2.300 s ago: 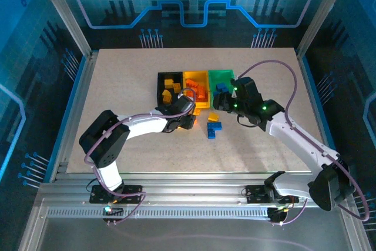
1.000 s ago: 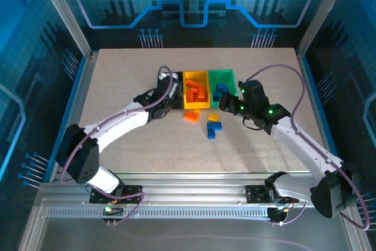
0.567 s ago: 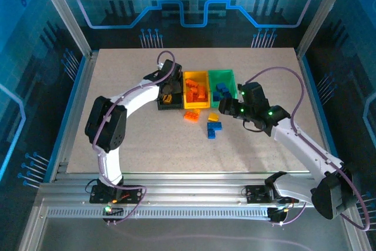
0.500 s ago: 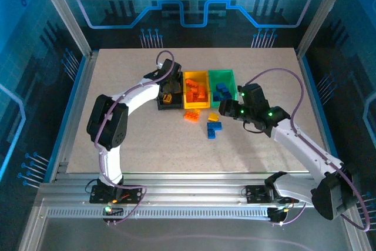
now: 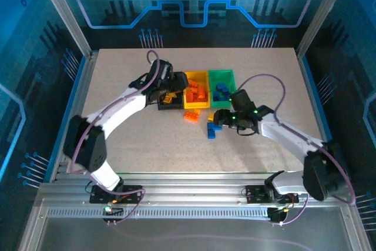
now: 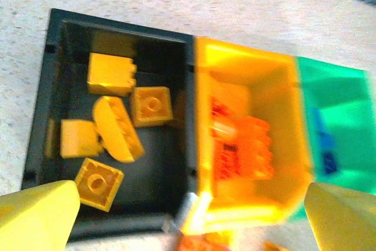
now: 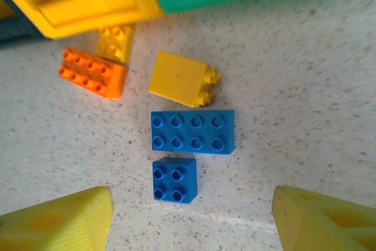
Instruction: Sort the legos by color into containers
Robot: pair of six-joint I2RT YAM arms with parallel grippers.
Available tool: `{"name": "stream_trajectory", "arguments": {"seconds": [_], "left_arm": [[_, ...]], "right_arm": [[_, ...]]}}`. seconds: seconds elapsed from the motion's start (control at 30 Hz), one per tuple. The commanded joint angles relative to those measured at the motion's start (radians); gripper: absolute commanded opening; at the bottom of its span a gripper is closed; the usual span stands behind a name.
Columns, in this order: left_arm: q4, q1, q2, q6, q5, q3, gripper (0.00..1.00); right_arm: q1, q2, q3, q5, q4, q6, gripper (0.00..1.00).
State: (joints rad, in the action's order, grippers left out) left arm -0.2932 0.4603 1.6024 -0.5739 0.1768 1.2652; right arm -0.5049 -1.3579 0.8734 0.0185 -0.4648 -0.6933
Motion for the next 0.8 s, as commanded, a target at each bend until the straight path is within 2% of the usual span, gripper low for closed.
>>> {"name": "stream_trajectory", "arguments": {"seconds": [0.0, 0.2, 0.47, 0.67, 0.77], "left_arm": [[0.091, 0.054, -0.147, -0.070, -0.063, -0.145, 0.99], [0.130, 0.136, -0.395, -0.154, -0.027, -0.436, 0.99], [0.078, 0.153, -0.664, -0.299, -0.024, -0.733, 0.99], [-0.005, 0.152, -0.806, -0.335, 0.012, -0.837, 0.99], [-0.024, 0.151, -0.831, -0.336, 0.025, -0.847, 0.99]], "right_arm": [[-0.043, -0.090, 0.072, 0.037, 0.062, -0.035, 0.73], [-0.069, -0.258, 0.165, 0.124, 0.101, -0.107, 0.73], [-0.057, -0.483, 0.330, 0.203, -0.002, -0.122, 0.70], [-0.056, -0.550, 0.356, 0.213, -0.029, -0.130, 0.64], [-0.055, -0.553, 0.349, 0.214, -0.025, -0.125, 0.56]]}}
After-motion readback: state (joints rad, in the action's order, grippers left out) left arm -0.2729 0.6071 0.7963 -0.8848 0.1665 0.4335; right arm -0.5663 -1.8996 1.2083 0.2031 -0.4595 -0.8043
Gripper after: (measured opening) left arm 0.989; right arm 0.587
